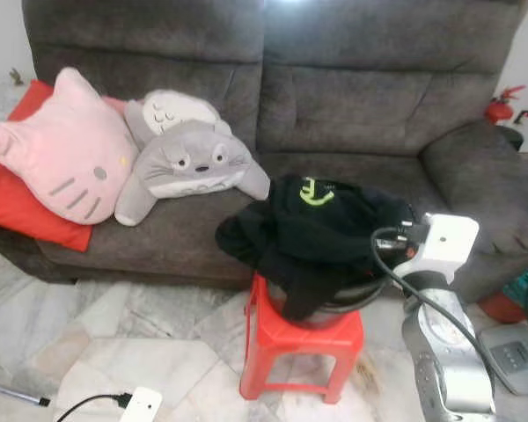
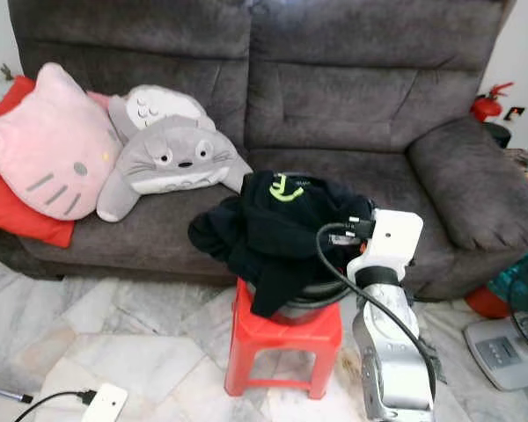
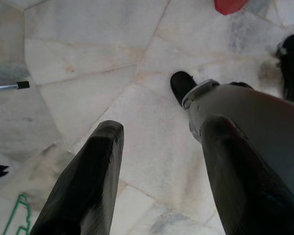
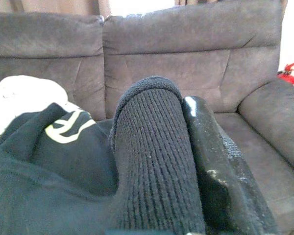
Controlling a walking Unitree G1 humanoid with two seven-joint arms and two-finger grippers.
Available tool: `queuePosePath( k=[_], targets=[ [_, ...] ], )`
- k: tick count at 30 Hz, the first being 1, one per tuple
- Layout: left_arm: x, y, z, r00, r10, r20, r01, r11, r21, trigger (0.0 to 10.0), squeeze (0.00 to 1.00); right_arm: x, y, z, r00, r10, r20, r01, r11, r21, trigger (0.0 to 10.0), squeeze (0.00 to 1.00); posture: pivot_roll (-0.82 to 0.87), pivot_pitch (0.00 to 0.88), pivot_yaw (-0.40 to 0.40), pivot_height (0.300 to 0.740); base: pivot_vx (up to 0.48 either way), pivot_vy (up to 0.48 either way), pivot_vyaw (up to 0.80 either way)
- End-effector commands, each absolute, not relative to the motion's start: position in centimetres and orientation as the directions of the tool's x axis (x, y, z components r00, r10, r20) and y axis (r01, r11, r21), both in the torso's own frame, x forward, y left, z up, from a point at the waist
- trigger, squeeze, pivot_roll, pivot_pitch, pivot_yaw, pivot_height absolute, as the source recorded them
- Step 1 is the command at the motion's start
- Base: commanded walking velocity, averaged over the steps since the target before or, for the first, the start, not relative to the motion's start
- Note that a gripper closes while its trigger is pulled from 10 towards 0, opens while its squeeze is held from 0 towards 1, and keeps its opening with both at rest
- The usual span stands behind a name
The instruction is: Hang hanger
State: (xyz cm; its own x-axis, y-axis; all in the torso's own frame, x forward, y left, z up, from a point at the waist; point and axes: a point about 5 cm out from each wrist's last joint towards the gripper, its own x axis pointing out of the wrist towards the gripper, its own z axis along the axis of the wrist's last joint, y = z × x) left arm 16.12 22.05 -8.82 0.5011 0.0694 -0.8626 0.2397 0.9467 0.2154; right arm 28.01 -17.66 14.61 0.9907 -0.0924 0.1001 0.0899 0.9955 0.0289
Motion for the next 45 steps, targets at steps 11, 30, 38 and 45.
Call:
queuePosePath(
  k=[11,30,38,45],
  targets=[
    [16.1,22.0,-8.8,0.5,0.068,-0.863,0.249,0.943,0.219,10.0,0.0,28.3,-17.8,15.0,0.988,-0.1,0.12,0.1,0.995,0.008,10.0,0.0,-0.13,0.04,-0.047,0.74,-0.265,0.0,0.0],
    [16.3,21.8,-8.8,0.505,0.068,-0.861,0.236,0.948,0.213,10.0,0.0,28.8,-17.6,15.6,0.987,-0.081,0.14,0.087,0.996,-0.034,10.0,0.0,-0.15,0.063,-0.053,0.74,-0.265,0.0,0.0],
    [16.4,21.7,-8.8,0.506,0.068,-0.86,0.234,0.949,0.212,10.0,0.0,28.9,-17.2,15.8,0.987,-0.045,0.151,0.055,0.996,-0.063,10.0,0.0,-0.15,0.065,-0.054,0.74,-0.261,0.0,0.0],
    [16.4,21.7,-8.8,0.507,0.067,-0.859,0.233,0.949,0.212,10.0,0.0,28.9,-16.7,16.1,0.986,0.015,0.166,-0.001,0.996,-0.084,10.0,0.0,-0.15,0.064,-0.053,0.74,-0.264,0.0,0.0]
  ],
)
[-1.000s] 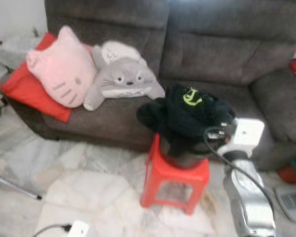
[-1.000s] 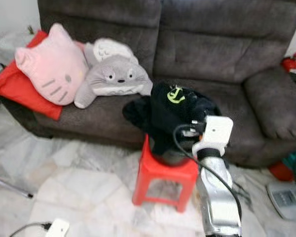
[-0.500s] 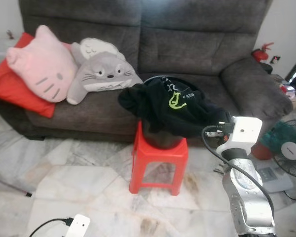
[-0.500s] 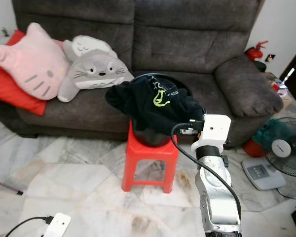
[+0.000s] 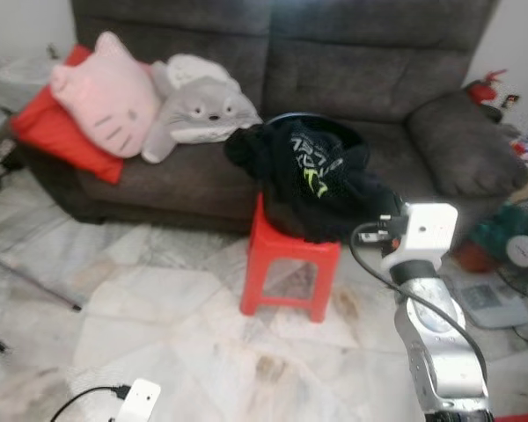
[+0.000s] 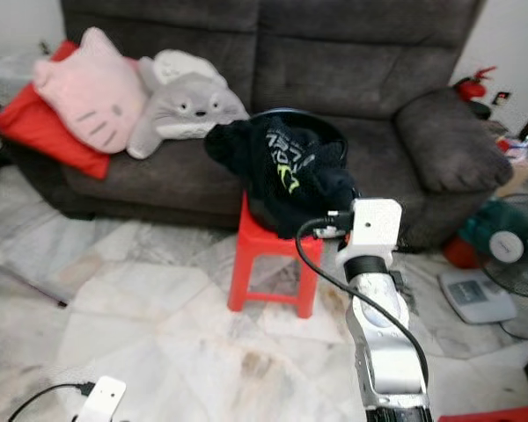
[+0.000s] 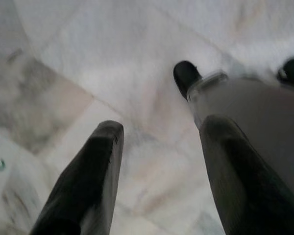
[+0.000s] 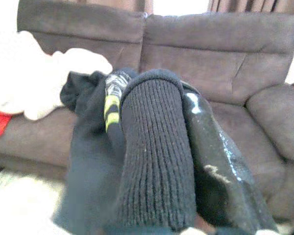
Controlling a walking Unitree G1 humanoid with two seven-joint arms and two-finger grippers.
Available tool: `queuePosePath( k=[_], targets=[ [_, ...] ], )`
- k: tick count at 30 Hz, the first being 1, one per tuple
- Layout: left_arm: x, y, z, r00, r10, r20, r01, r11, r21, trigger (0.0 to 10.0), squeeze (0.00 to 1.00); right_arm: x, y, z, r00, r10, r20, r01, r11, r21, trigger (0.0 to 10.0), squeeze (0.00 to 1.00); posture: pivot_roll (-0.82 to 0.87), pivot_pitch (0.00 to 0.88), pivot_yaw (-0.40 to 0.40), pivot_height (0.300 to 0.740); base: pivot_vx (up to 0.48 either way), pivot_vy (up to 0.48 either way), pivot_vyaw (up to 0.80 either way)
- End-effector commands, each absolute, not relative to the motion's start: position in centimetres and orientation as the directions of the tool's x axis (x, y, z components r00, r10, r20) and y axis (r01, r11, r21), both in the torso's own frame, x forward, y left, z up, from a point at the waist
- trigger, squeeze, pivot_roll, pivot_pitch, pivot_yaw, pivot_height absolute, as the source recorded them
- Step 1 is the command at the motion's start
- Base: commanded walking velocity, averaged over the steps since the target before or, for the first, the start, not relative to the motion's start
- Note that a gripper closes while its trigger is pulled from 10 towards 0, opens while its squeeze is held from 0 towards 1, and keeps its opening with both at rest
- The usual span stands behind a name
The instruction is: Hang hanger
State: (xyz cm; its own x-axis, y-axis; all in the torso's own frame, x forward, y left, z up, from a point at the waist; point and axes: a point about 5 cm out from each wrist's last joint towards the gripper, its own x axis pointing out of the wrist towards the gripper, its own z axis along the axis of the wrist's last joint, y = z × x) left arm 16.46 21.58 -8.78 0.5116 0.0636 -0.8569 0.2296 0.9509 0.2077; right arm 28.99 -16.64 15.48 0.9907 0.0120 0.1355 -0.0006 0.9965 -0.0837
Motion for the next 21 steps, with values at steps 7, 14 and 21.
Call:
queuePosePath(
  k=[7,14,21],
  targets=[
    [16.46,21.68,-8.77,0.508,0.067,-0.859,0.233,0.949,0.212,10.0,0.0,28.86,-15.54,15.94,0.981,0.115,0.159,-0.095,0.987,-0.128,10.0,0.0,-0.15,0.064,-0.052,0.74,-0.264,0.0,0.0],
    [16.43,21.66,-8.79,0.507,0.067,-0.859,0.234,0.949,0.212,10.0,0.0,28.91,-15.53,15.85,0.98,0.127,0.156,-0.106,0.985,-0.136,10.0,0.0,-0.15,0.063,-0.053,0.74,-0.264,0.0,0.0],
    [16.43,21.66,-8.78,0.508,0.067,-0.859,0.233,0.949,0.212,10.0,0.0,28.99,-15.55,15.78,0.979,0.131,0.154,-0.109,0.984,-0.14,10.0,0.0,-0.15,0.063,-0.053,0.74,-0.264,0.0,0.0]
  ],
)
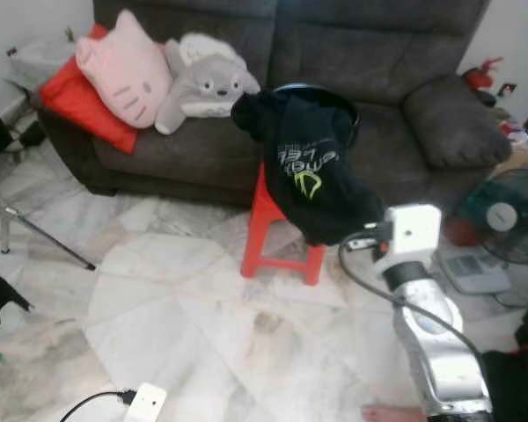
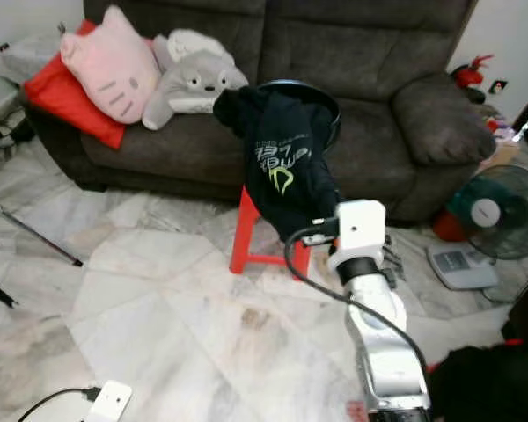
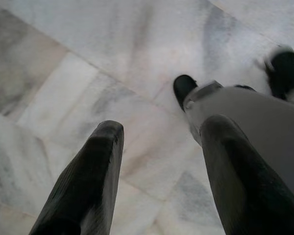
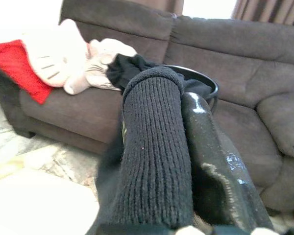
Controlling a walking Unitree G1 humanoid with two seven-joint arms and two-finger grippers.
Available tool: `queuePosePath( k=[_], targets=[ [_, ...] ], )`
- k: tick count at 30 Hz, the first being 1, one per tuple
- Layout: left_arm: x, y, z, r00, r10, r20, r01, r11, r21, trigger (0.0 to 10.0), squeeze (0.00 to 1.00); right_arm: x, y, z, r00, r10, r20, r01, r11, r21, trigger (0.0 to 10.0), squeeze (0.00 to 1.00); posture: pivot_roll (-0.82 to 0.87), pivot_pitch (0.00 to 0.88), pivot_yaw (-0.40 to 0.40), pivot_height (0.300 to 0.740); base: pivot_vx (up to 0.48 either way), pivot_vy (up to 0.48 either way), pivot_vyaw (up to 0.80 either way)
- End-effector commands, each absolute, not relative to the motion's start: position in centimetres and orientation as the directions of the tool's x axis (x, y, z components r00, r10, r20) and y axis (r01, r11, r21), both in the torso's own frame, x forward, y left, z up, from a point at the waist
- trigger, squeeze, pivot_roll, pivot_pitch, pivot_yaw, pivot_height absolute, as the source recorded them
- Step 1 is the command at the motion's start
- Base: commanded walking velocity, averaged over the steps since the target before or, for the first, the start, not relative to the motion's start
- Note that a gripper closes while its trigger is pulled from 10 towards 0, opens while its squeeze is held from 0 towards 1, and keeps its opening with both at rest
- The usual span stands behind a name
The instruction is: Hang hanger
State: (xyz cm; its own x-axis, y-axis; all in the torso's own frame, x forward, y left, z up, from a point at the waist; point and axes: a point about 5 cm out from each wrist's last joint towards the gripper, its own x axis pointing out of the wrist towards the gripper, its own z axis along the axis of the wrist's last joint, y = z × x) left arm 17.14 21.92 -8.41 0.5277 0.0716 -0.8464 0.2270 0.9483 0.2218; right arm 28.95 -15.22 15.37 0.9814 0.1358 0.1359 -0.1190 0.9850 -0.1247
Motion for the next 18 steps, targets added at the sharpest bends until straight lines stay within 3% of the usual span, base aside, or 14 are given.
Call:
queuePosePath(
  k=[1,5,18],
  targets=[
    [16.42,21.67,-8.78,0.507,0.067,-0.859,0.234,0.949,0.212,10.0,0.0,29.02,-15.55,15.78,0.979,0.132,0.154,-0.11,0.984,-0.142,10.0,0.0,-0.15,0.061,-0.052,0.74,-0.266,0.0,0.0],
    [16.41,21.68,-8.79,0.506,0.066,-0.86,0.239,0.947,0.214,10.0,0.0,29.2,-15.89,15.75,0.98,0.124,0.153,-0.101,0.984,-0.147,10.0,0.0,-0.15,0.061,-0.052,0.74,-0.258,0.0,0.0],
    [16.36,21.75,-8.8,0.505,0.069,-0.861,0.245,0.944,0.22,10.0,0.0,29.37,-16.1,15.38,0.983,0.115,0.141,-0.093,0.984,-0.152,10.0,0.0,-0.15,0.052,-0.049,0.74,0.0,0.0,0.0]
  ],
)
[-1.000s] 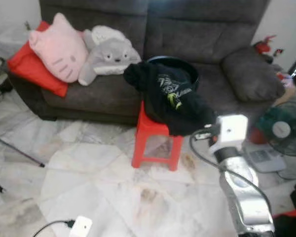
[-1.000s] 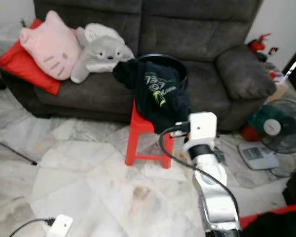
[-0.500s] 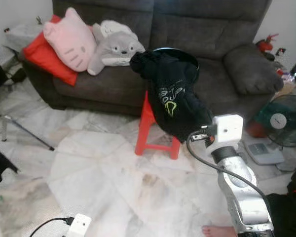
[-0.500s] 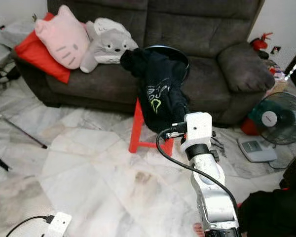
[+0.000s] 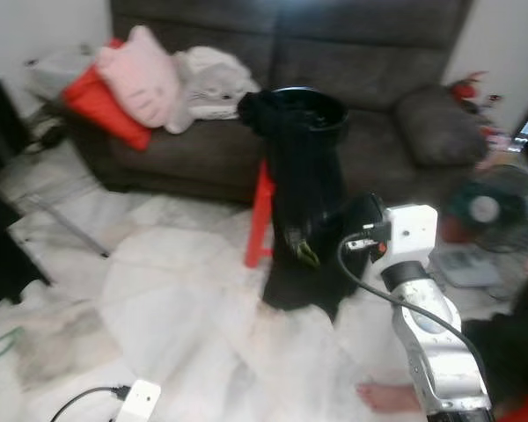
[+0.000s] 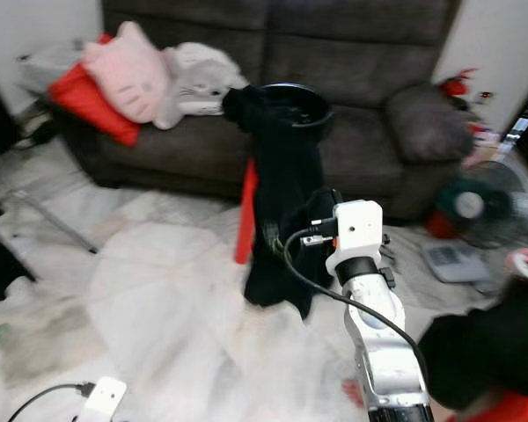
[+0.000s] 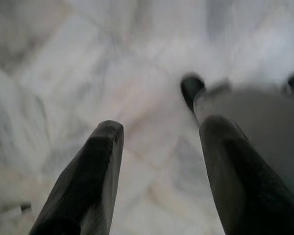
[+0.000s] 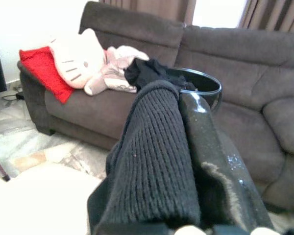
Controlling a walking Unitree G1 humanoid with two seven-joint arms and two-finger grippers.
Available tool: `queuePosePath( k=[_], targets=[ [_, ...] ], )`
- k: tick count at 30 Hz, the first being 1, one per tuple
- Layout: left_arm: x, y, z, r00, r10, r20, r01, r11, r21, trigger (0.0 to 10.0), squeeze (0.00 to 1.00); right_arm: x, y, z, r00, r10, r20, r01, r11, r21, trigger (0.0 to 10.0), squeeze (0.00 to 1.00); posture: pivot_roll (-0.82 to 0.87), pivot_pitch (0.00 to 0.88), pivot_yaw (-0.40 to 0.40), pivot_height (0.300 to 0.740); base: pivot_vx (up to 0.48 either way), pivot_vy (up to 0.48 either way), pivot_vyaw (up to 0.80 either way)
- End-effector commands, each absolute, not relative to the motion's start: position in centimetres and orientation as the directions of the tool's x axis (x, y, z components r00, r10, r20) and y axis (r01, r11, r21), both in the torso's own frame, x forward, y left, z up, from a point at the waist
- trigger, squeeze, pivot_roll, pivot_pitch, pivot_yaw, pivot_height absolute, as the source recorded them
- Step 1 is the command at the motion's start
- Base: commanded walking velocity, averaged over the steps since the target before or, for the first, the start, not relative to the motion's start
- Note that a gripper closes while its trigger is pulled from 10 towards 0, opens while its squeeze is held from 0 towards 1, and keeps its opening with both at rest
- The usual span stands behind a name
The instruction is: Hang hanger
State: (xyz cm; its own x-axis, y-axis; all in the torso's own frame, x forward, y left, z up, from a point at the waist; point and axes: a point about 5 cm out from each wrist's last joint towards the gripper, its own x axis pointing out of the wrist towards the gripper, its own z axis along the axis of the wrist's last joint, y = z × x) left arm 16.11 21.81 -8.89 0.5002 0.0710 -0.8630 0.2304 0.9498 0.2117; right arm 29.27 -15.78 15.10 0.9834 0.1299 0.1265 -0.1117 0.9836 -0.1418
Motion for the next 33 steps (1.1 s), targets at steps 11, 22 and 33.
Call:
queuePosePath(
  k=[11,22,33],
  targets=[
    [16.4,21.8,-8.8,0.505,0.071,-0.86,0.243,0.945,0.22,10.0,0.0,29.5,-17.3,14.3,0.994,0.043,0.1,-0.029,0.99,-0.135,10.0,0.0,-0.13,0.061,-0.047,0.74,0.0,0.0,0.12],
    [16.5,21.8,-8.8,0.505,0.073,-0.86,0.239,0.946,0.22,10.0,0.0,29.7,-17.6,14.2,0.995,0.016,0.099,-0.002,0.989,-0.146,10.0,0.0,-0.13,0.067,-0.047,0.74,0.0,0.0,0.79],
    [16.5,21.8,-8.7,0.509,0.07,-0.858,0.232,0.949,0.215,10.0,0.0,29.8,-17.7,14.0,0.995,0.009,0.095,0.005,0.989,-0.146,10.0,0.0,-0.13,0.067,-0.045,0.74,0.0,0.0,0.8]
  ],
)
